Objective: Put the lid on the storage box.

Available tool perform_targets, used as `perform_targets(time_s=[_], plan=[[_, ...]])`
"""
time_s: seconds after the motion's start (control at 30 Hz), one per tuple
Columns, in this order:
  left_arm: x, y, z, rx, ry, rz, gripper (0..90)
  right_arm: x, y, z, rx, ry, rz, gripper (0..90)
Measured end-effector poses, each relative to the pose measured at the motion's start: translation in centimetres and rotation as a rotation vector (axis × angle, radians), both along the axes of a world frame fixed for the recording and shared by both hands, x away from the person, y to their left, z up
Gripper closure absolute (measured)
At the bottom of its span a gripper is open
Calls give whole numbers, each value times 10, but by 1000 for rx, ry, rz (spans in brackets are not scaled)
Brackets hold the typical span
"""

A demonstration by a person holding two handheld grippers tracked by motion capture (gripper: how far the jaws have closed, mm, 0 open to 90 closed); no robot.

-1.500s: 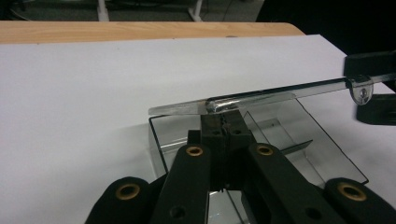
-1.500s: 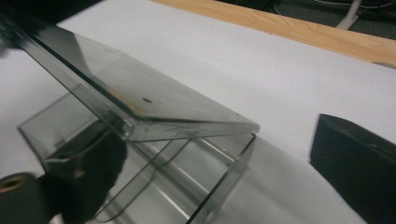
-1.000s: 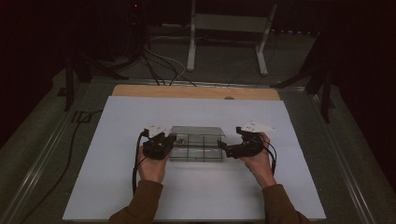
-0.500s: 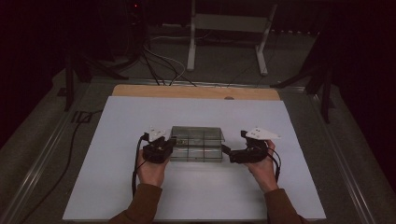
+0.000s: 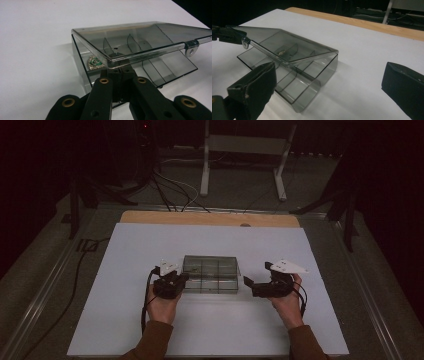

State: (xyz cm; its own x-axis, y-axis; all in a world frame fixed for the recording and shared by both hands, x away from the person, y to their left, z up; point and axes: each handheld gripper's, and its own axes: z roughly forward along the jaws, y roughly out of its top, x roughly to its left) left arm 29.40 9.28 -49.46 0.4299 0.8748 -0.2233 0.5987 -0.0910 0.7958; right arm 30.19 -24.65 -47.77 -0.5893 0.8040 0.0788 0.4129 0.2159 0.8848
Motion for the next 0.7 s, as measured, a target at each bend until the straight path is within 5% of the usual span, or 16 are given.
perform_targets(time_s=[0.7], plan=[[-5,-1,-13,10,24,-8,900,-5,-5,-2,-20,-16,-19,0]])
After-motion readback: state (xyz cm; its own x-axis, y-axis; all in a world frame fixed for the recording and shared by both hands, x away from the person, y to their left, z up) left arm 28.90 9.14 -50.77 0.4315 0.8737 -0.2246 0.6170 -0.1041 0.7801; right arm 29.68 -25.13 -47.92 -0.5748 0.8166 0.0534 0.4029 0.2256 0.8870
